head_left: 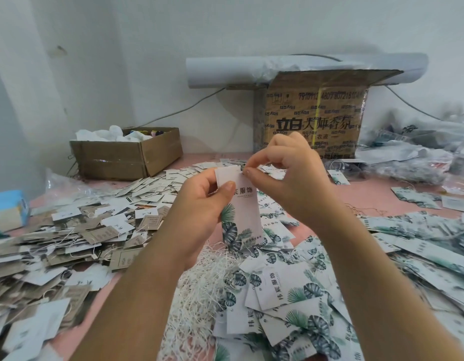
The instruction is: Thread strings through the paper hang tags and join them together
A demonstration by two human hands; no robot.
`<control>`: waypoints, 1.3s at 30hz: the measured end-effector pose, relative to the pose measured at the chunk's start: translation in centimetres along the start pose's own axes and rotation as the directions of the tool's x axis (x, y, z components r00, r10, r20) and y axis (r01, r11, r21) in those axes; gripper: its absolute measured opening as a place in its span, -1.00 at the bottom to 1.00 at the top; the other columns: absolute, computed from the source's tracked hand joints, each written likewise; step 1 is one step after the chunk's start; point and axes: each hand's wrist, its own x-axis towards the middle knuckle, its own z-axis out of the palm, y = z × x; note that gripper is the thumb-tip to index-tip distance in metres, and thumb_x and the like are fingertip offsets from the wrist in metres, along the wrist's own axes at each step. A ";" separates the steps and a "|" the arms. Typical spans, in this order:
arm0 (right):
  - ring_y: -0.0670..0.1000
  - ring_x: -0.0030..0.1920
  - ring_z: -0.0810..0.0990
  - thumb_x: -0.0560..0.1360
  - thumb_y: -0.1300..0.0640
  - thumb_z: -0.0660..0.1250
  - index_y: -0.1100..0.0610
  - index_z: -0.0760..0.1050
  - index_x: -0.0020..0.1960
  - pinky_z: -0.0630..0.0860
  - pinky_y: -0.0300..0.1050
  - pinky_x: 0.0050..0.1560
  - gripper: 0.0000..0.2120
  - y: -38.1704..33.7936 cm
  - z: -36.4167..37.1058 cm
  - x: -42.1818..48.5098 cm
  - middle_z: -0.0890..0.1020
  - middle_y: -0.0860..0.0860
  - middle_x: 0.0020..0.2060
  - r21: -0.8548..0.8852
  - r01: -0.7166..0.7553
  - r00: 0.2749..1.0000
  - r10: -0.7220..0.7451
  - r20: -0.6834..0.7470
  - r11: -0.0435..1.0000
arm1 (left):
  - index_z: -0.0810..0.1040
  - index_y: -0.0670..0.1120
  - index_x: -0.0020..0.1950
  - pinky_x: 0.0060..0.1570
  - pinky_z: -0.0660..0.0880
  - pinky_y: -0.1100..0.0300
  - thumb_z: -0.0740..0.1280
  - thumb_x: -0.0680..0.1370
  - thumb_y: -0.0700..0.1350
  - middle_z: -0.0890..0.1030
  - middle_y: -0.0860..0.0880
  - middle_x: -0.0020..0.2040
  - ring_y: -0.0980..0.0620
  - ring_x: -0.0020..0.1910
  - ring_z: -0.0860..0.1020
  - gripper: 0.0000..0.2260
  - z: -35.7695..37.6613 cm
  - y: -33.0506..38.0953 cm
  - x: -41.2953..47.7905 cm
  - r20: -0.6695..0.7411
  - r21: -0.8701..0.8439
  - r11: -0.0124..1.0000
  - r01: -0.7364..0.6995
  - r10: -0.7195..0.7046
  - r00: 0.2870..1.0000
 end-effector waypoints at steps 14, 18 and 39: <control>-0.02 -0.22 0.28 0.41 0.21 0.39 0.20 0.61 -0.20 0.13 -0.24 -0.22 -0.94 0.0 0.4 0.0 0.26 -0.25 -0.37 -0.093 0.082 0.987 -0.094 -0.130 0.992 | 0.52 0.02 -0.03 -0.23 0.58 0.26 0.28 0.54 -0.27 0.69 0.07 -0.19 0.13 -0.23 0.64 -0.83 0.7 -0.1 -0.2 -0.094 0.097 0.978 -0.185 0.194 0.976; -0.04 -0.23 0.26 0.41 0.22 0.40 0.20 0.60 -0.20 0.21 -0.33 -0.22 -0.95 0.0 0.7 0.0 0.25 -0.26 -0.38 -0.089 0.081 0.989 -0.091 -0.113 0.993 | 0.55 0.01 -0.06 -0.25 0.58 0.28 0.31 0.53 -0.28 0.69 0.07 -0.16 0.13 -0.21 0.65 -0.82 0.5 0.0 -0.2 -0.134 0.107 0.974 -0.200 0.214 0.968; -0.10 -0.29 0.23 0.40 0.22 0.41 0.18 0.60 -0.22 0.23 -0.34 -0.23 -0.95 0.3 1.3 -0.1 0.24 -0.23 -0.41 -0.016 0.082 0.992 -0.084 -0.098 0.996 | 0.61 0.01 -0.07 -0.26 0.53 0.35 0.32 0.50 -0.32 0.69 0.10 -0.22 0.20 -0.23 0.62 -0.78 0.7 -0.2 -0.2 -0.174 0.109 0.973 -0.202 0.219 0.960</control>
